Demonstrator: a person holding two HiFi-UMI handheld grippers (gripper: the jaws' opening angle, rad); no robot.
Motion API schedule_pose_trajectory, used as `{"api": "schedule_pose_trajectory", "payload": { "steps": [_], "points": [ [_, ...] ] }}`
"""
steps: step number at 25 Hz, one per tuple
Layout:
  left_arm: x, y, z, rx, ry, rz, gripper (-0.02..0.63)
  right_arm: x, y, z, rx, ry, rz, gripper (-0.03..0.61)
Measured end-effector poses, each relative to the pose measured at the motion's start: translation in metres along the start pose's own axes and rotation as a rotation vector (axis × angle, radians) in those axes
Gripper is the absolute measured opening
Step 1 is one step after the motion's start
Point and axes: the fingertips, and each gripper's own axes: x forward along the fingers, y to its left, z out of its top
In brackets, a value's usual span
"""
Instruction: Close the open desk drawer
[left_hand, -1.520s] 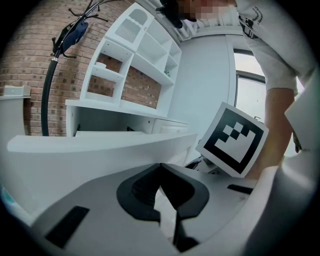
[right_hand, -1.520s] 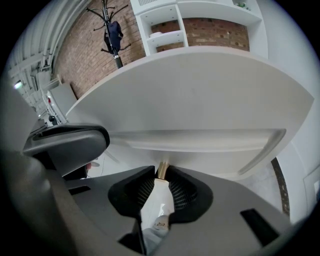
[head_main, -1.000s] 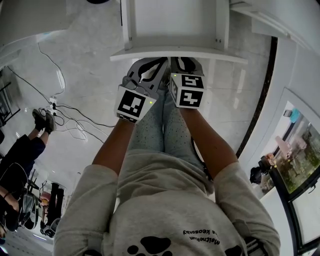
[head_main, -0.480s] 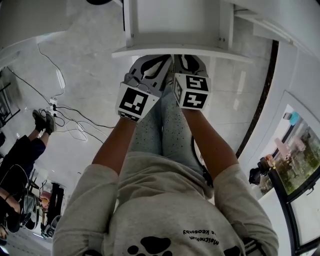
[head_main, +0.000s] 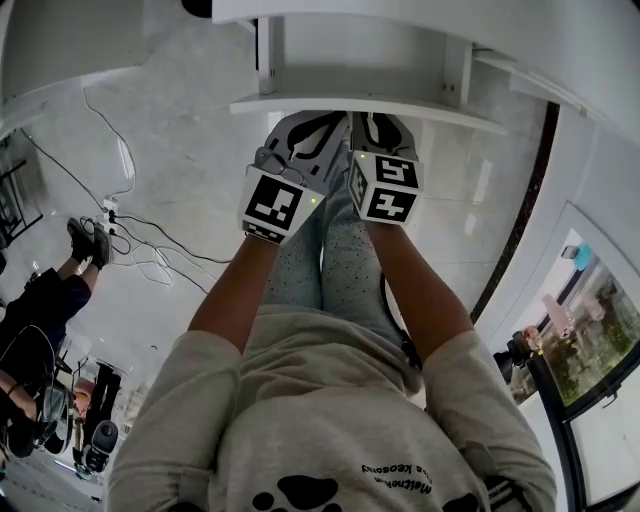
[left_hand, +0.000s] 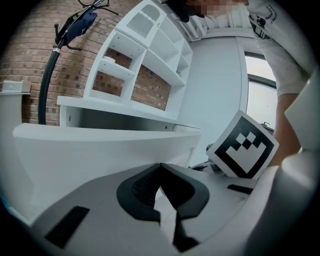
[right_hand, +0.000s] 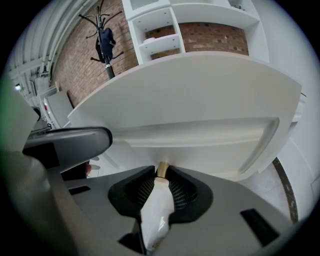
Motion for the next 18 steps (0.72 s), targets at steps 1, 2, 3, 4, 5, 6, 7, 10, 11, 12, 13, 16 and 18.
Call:
{"api": "schedule_pose_trajectory", "payload": {
  "steps": [1, 2, 3, 4, 5, 6, 7, 10, 11, 12, 13, 16, 18],
  "points": [
    [0.003, 0.002, 0.002, 0.000, 0.000, 0.005, 0.018, 0.002, -0.002, 0.003, 0.002, -0.003, 0.000, 0.106],
    [0.006, 0.005, 0.004, -0.002, 0.000, 0.010, 0.018, 0.004, -0.003, 0.006, 0.001, -0.006, -0.001, 0.106],
    [0.009, 0.007, 0.007, -0.005, 0.000, 0.016, 0.018, 0.006, -0.004, 0.010, -0.005, -0.008, -0.002, 0.106],
    [0.011, 0.011, 0.009, -0.010, -0.002, 0.022, 0.018, 0.009, -0.005, 0.013, -0.016, -0.009, -0.001, 0.106],
    [0.013, 0.014, 0.010, -0.016, -0.004, 0.030, 0.018, 0.012, -0.005, 0.016, -0.030, -0.009, 0.002, 0.106],
    [0.016, 0.018, 0.012, -0.021, -0.006, 0.038, 0.018, 0.015, -0.005, 0.019, -0.046, -0.007, 0.007, 0.106],
    [0.018, 0.022, 0.014, -0.026, -0.008, 0.045, 0.018, 0.018, -0.005, 0.022, -0.059, -0.004, 0.012, 0.106],
    [0.026, 0.029, 0.019, -0.032, -0.011, 0.058, 0.018, 0.025, -0.008, 0.031, -0.079, 0.004, 0.021, 0.106],
    [0.028, 0.031, 0.020, -0.033, -0.010, 0.062, 0.018, 0.027, -0.009, 0.033, -0.080, 0.007, 0.023, 0.106],
    [0.030, 0.033, 0.021, -0.037, -0.010, 0.065, 0.018, 0.029, -0.009, 0.034, -0.080, 0.009, 0.023, 0.106],
    [0.032, 0.034, 0.021, -0.040, -0.010, 0.069, 0.018, 0.030, -0.010, 0.036, -0.080, 0.010, 0.024, 0.106],
    [0.035, 0.042, 0.027, -0.042, -0.021, 0.082, 0.018, 0.036, -0.010, 0.044, -0.082, 0.002, 0.032, 0.106],
    [0.039, 0.047, 0.033, -0.041, -0.049, 0.093, 0.018, 0.039, -0.010, 0.050, -0.087, 0.000, 0.039, 0.107]
  ]
}}
